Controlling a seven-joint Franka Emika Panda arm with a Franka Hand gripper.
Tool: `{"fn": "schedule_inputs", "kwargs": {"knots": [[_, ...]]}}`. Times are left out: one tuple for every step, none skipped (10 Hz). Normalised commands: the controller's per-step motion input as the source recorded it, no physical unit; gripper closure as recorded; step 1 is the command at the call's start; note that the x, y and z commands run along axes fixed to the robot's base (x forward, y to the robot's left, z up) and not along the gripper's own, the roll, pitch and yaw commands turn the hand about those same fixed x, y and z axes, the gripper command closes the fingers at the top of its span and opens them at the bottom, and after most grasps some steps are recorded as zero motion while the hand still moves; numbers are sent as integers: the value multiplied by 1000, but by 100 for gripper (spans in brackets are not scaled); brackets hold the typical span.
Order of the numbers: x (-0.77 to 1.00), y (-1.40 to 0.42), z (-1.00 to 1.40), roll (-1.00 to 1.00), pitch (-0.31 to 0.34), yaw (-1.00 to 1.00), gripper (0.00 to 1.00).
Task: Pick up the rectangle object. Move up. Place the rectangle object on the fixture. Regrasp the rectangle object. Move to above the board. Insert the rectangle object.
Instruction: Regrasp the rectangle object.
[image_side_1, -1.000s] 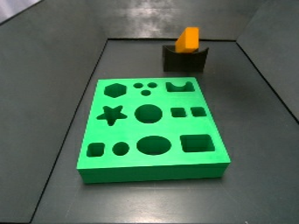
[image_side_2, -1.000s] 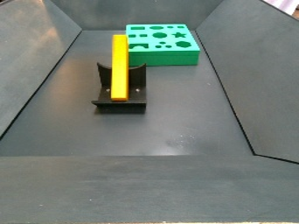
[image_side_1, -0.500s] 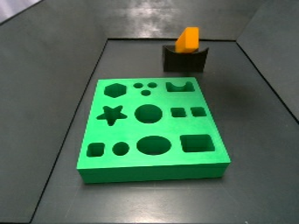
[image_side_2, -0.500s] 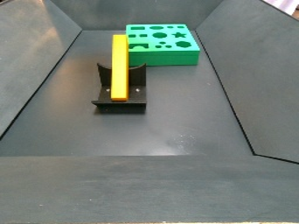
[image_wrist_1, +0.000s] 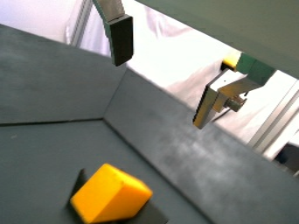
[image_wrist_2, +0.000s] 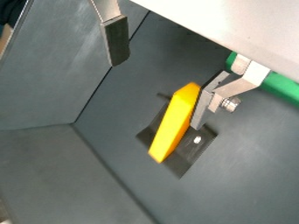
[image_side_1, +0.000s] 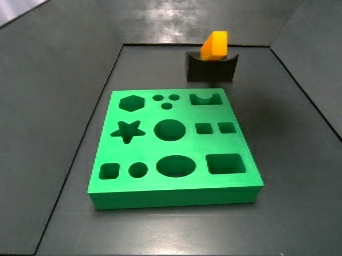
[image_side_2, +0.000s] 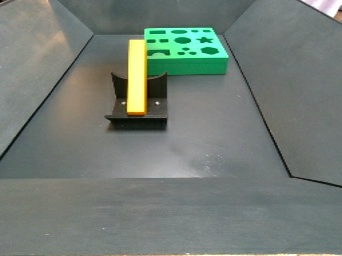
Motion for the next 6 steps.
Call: {"fn": "schedule_inputs", "kwargs": {"knots": [[105,-50,-7,821,189,178,0],[107,-53,-12,566,159,201,0],[106,-51,-10,384,135,215,0],[95,-38,0,233,89,222,0],[84,-41,-4,189,49,220,0],[84,-48,-9,171,20,204,0]]}}
